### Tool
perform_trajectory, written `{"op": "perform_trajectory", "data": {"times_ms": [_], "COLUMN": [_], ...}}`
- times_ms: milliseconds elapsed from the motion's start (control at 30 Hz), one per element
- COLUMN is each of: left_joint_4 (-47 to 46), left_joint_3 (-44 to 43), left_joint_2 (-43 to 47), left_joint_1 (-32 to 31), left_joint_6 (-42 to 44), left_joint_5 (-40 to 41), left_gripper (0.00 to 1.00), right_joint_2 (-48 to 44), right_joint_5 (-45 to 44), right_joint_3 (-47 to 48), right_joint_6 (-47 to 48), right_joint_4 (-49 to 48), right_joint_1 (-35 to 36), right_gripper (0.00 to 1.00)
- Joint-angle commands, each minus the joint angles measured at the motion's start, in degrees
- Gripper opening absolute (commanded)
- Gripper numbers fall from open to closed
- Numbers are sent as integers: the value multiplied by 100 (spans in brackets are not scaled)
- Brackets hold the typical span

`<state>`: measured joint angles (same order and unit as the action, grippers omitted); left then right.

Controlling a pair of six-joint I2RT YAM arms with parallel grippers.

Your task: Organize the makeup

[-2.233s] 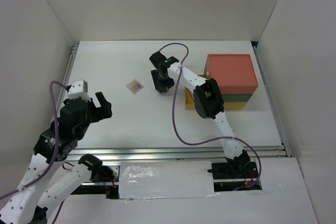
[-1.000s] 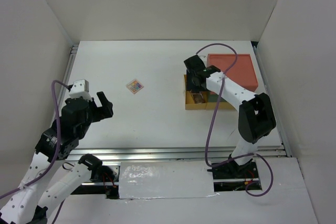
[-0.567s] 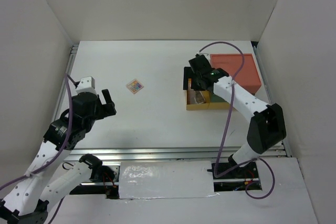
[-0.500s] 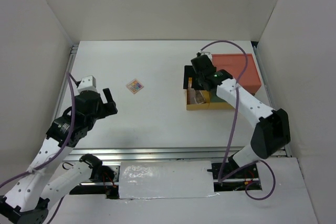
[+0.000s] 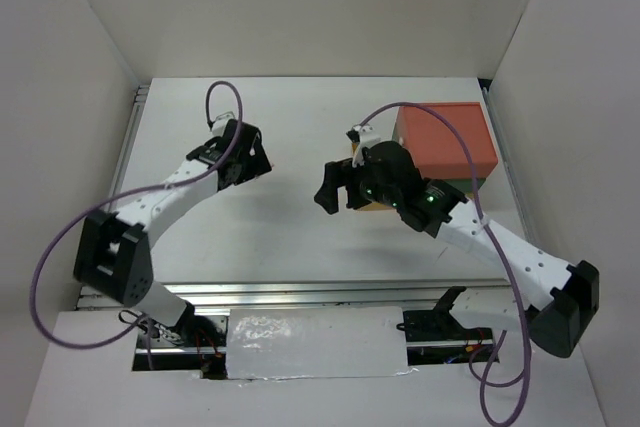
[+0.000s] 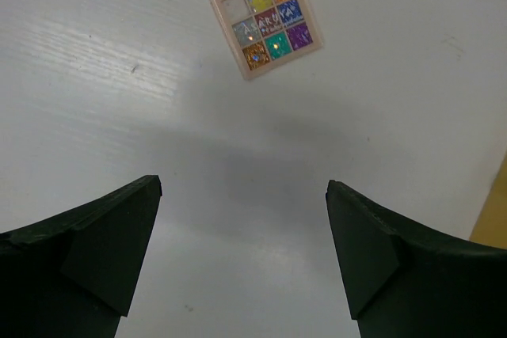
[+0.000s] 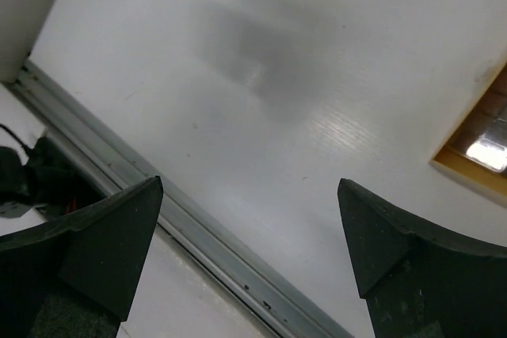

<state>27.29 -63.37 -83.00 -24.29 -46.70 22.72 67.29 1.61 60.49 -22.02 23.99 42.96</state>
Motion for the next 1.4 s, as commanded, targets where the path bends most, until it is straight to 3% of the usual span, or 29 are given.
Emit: {"op": "perform_trajectory", "data": {"times_ms": [0, 67, 133, 300, 533, 667, 833, 1367], "left_joint_4": [-418, -506, -25, 180, 786, 1173, 919, 963], "left_joint_3": [-849, -1349, -1773, -2600, -3470, -3524, -3137, -3375], "left_joint_2": [-923, -1383, -2043, -2991, -3758, -3934, -3802, -4435], "left_joint_1": [477, 723, 847, 874, 874, 874, 874, 830], "left_joint_6": [99, 362, 214, -383, -972, -1113, -1228, -1237], "left_joint_5": [-38, -513, -601, -892, -595, -348, -294, -339], "left_gripper": [99, 99, 99, 99, 99, 99, 99, 99], "right_joint_2": [-592, -847, -963, -876, -717, -708, -620, -796], "right_joint_5": [472, 481, 498, 507, 516, 577, 613, 753], "right_joint_3": [-221, -414, -581, -582, -644, -679, -696, -899], "right_joint_6": [5, 31, 128, 409, 541, 541, 550, 550], "right_joint_4": [-448, -456, -474, -430, -465, -544, -597, -843], "right_joint_1": [116, 186, 186, 265, 274, 274, 292, 283], "right_gripper": [100, 100, 100, 100, 100, 100, 100, 100]}}
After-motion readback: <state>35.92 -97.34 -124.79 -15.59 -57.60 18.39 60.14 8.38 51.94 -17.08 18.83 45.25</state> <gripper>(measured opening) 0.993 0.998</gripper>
